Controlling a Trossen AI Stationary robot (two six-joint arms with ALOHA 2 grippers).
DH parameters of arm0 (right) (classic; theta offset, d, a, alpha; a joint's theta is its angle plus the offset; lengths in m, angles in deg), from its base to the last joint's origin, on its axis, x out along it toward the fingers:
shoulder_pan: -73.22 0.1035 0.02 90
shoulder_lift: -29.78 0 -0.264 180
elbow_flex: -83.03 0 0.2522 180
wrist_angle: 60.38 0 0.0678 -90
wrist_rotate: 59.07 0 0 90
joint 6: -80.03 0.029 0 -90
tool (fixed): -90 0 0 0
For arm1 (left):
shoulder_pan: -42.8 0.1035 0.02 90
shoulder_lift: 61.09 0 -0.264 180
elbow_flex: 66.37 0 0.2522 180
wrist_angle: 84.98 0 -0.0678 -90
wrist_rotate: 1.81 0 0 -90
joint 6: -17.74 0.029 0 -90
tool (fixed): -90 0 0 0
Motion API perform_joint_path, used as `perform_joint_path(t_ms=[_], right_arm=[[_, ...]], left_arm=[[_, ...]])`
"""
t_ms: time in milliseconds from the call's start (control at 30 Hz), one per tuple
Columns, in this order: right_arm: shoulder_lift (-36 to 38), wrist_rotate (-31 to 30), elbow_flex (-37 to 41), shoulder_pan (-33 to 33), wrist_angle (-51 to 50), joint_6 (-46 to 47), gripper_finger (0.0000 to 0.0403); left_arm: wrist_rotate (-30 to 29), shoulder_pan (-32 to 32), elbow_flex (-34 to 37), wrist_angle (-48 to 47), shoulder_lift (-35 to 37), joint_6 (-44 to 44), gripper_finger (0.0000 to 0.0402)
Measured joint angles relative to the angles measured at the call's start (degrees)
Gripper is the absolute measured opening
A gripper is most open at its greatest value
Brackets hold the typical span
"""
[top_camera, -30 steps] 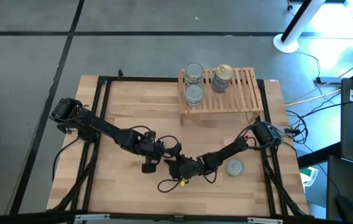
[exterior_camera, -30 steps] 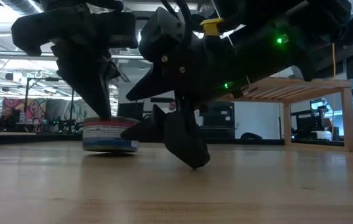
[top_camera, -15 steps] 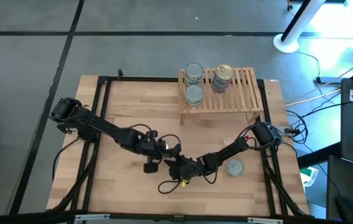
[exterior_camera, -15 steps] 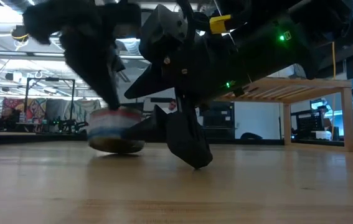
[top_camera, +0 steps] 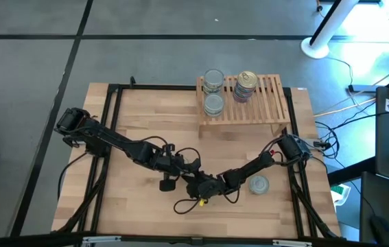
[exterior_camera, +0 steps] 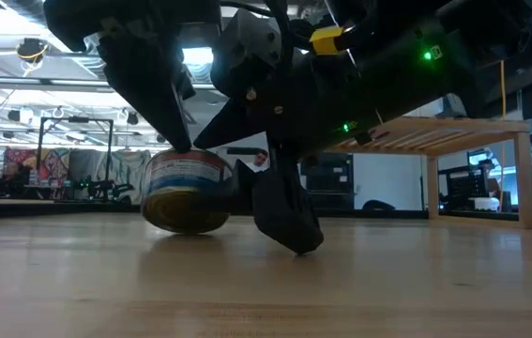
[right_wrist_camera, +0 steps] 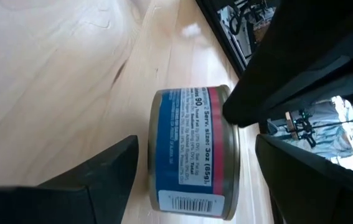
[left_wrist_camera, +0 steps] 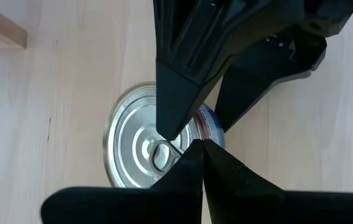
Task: Stack canned seafood by type on shelf
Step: Put the blue pink tuna can on the shelf
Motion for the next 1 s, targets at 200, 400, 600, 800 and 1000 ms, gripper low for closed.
perform_joint_path(t_ms=[200, 400, 600, 800, 1000], right_arm=[[0.0, -0.9, 0.0, 0.0, -0.8, 2.6, 0.0310], [0.0, -0.7, 0.0, -0.2, -1.0, 2.7, 0.0251], [0.0, -0.8, 0.0, -0.2, -1.0, 2.8, 0.0200], [0.0, -1.1, 0.0, -0.1, -1.0, 2.9, 0.0210], [0.0, -2.9, 0.0, 0.5, -0.9, 2.9, 0.0214]], left_arm=[[0.0, 0.0, 0.0, 0.0, 0.0, 0.0, 0.0000], [0.3, 0.0, 0.0, 0.0, 0.1, 0.0, 0.0000], [0.1, 0.0, -0.1, 0.0, 0.2, 0.0, 0.0000], [0.1, 0.0, -0.1, 0.2, 0.2, -0.4, 0.0000], [0.3, 0.0, -0.1, 1.6, 0.2, -2.8, 0.0024]])
